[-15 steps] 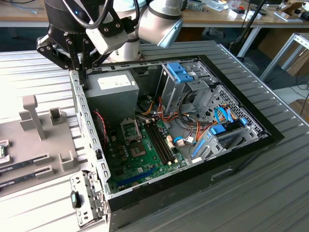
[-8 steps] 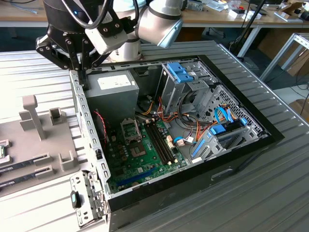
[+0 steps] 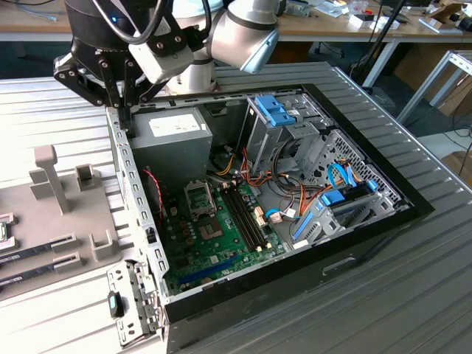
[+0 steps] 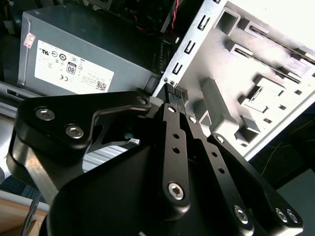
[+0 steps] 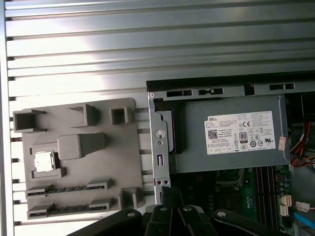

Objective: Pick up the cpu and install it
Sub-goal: 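Reach for the cpu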

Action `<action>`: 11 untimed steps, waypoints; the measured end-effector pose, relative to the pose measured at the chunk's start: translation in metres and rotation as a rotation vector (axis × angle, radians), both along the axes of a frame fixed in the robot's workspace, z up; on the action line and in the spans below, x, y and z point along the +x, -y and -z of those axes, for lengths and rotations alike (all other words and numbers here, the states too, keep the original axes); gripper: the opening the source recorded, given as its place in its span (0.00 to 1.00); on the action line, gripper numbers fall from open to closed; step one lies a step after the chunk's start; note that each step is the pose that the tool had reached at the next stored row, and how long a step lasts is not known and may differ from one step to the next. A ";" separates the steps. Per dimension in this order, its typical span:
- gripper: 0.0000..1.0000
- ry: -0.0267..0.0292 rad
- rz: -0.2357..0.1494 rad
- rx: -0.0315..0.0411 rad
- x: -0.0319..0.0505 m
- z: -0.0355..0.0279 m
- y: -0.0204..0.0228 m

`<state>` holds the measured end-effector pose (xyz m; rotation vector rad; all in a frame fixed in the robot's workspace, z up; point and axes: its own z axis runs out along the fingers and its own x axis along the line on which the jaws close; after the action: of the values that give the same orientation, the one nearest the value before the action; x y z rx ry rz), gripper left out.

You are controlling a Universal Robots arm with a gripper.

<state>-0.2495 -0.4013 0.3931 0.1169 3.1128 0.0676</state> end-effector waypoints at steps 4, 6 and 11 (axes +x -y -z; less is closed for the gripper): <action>0.11 0.0000 0.000 0.0000 -0.0009 0.0000 0.0000; 0.11 0.0000 0.000 0.0000 -0.0024 0.0000 0.0000; 0.11 -0.0001 0.000 0.0000 -0.0036 0.0000 0.0000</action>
<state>-0.2531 -0.4013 0.3932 0.1170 3.1128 0.0676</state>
